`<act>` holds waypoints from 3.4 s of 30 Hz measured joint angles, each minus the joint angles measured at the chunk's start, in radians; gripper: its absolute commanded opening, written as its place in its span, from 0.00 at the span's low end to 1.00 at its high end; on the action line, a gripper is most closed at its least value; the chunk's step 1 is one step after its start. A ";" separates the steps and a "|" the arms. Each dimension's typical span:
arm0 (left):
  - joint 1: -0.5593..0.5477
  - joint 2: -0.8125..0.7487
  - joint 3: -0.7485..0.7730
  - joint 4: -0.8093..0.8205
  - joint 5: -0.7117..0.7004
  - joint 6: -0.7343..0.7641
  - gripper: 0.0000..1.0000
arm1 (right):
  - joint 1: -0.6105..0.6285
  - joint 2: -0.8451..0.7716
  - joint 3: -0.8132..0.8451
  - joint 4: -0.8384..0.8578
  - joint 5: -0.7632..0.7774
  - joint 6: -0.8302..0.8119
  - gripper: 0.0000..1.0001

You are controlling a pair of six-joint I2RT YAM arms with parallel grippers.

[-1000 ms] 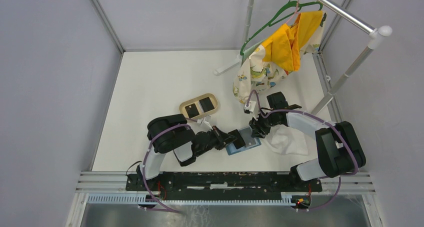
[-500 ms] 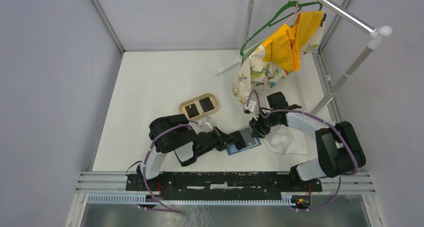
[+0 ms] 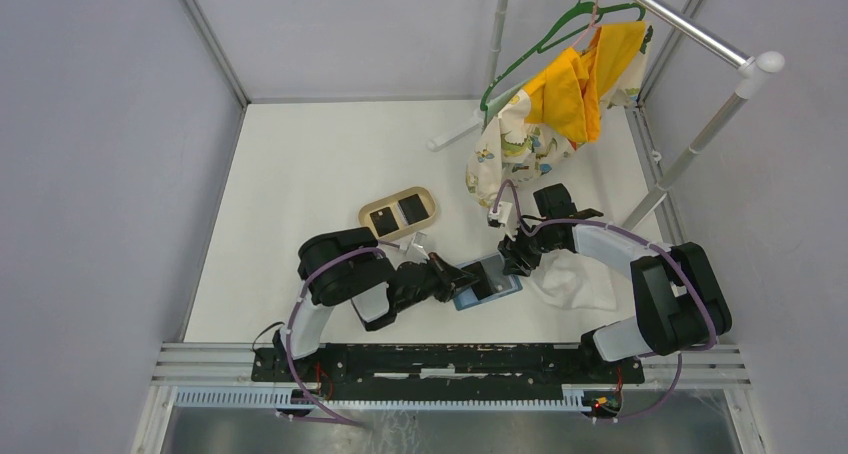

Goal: Put the credit cards into the card holder
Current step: Insert the credit card into the card holder.

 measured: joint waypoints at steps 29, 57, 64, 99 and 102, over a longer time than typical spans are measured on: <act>0.040 0.047 0.060 0.003 0.106 -0.001 0.02 | 0.000 0.000 0.000 -0.001 0.000 0.000 0.52; 0.051 0.055 0.137 -0.081 0.157 0.000 0.13 | 0.043 -0.296 -0.073 -0.105 -0.206 -0.517 0.05; 0.051 0.054 0.154 -0.105 0.162 0.000 0.13 | 0.254 -0.283 -0.100 -0.109 -0.196 -0.661 0.04; 0.053 0.054 0.174 -0.129 0.179 0.000 0.23 | 0.528 -0.224 -0.200 0.169 0.384 -0.498 0.03; 0.053 0.054 0.175 -0.130 0.179 0.000 0.24 | 0.512 -0.234 -0.206 0.166 0.386 -0.497 0.03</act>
